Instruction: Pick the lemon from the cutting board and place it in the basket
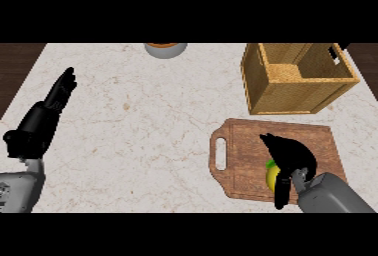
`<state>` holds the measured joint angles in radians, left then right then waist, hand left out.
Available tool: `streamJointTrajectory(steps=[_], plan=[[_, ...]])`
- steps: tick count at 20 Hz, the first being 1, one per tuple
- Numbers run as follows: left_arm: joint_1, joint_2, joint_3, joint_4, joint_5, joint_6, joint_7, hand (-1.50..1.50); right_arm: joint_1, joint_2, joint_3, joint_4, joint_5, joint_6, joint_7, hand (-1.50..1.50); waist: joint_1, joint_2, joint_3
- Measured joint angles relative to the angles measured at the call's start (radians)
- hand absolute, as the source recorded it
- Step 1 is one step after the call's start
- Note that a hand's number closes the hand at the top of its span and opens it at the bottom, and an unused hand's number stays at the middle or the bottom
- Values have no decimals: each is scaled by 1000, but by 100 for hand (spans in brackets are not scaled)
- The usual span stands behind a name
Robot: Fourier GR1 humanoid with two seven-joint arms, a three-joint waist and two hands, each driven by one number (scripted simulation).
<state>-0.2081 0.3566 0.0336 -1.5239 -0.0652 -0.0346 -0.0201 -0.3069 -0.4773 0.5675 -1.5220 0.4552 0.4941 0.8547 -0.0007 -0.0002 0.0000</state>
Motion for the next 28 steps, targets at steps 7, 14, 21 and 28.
streamJointTrajectory(steps=[7,14,21,28], plan=[[15,-27,17,-46,-28,-22,27,0,37,56,-73,8,71,60,-24,-150,1,0,0],[12,-54,34,-45,-53,-39,29,0,74,94,-121,35,162,88,-63,-150,1,0,0],[13,-70,52,-31,-69,-53,5,0,92,133,-169,91,232,40,-152,150,4,-7,-4],[21,-83,56,-35,-83,-61,-2,0,75,141,-159,149,330,-4,-241,150,4,-14,-14]])
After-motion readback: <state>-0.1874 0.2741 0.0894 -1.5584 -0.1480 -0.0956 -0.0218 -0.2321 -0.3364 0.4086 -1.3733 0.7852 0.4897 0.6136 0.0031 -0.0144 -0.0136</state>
